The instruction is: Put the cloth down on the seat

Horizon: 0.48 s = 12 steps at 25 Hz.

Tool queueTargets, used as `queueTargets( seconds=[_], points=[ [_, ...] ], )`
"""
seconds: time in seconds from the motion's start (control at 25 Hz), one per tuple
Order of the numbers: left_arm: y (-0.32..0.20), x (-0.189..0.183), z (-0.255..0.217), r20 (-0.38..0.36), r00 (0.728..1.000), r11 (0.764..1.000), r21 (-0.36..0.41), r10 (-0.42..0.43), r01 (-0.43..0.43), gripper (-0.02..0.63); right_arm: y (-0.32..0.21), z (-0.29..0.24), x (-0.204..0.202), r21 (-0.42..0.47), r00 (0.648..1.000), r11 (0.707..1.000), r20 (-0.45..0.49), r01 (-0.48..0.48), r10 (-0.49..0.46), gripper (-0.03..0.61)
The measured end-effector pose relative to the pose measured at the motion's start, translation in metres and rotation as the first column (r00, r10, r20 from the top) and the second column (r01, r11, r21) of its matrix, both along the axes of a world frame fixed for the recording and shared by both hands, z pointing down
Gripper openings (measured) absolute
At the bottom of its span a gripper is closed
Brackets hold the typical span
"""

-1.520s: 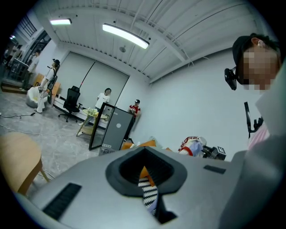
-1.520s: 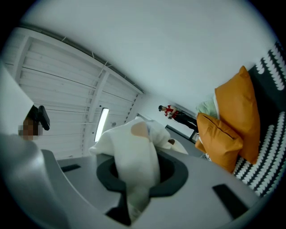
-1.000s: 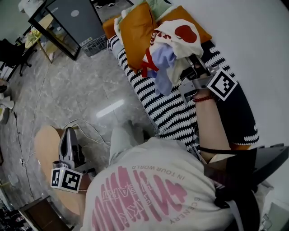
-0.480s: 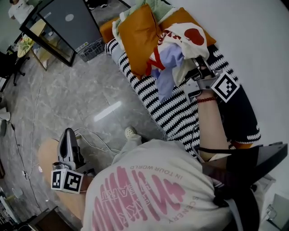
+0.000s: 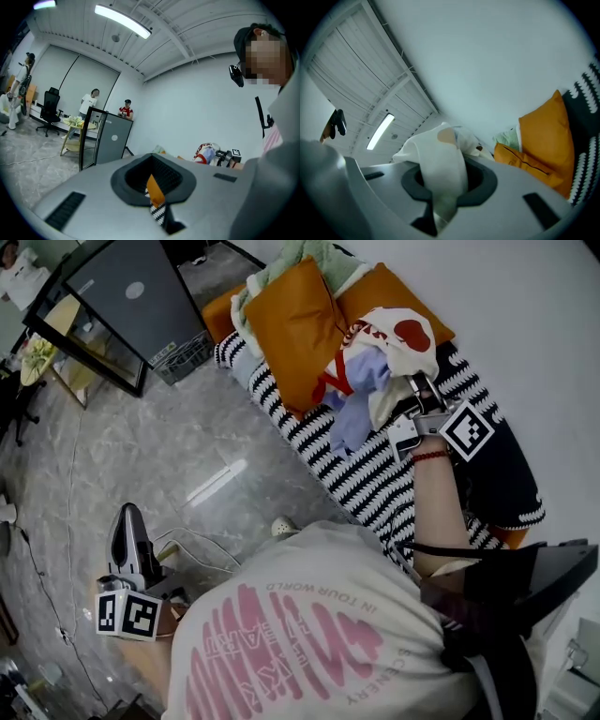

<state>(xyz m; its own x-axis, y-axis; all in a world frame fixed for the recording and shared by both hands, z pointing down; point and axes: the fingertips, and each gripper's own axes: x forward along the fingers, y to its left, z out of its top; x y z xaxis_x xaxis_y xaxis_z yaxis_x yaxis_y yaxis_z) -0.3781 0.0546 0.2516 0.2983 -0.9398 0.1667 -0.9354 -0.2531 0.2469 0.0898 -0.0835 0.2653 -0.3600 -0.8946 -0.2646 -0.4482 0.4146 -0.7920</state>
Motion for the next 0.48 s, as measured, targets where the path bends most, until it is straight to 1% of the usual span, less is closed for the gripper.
queueTargets(
  seconds=[0.12,0.24,0.36,0.48],
  points=[
    [-0.017,-0.002,-0.018,-0.024,1.000,1.000,-0.010,0.009,-0.009,0.009,-0.006,0.006,-0.002,-0.069,1.000,0.998,-0.016,-0.001,0.000,0.077],
    [-0.030,0.001,-0.026,-0.043,0.999,0.999,-0.036,0.020,-0.021,0.009,-0.014,0.021,-0.002,-0.144,1.000,0.990,-0.027,0.010,-0.014,0.077],
    [-0.038,0.002,-0.026,-0.037,0.999,0.998,-0.055,0.015,-0.017,0.009,-0.022,0.045,0.000,-0.186,0.998,0.982,-0.044,0.026,-0.034,0.077],
    [-0.045,0.002,-0.027,-0.027,1.000,0.999,-0.051,0.001,-0.002,0.009,-0.027,0.082,0.008,-0.275,0.997,0.961,-0.075,0.012,-0.034,0.077]
  ],
)
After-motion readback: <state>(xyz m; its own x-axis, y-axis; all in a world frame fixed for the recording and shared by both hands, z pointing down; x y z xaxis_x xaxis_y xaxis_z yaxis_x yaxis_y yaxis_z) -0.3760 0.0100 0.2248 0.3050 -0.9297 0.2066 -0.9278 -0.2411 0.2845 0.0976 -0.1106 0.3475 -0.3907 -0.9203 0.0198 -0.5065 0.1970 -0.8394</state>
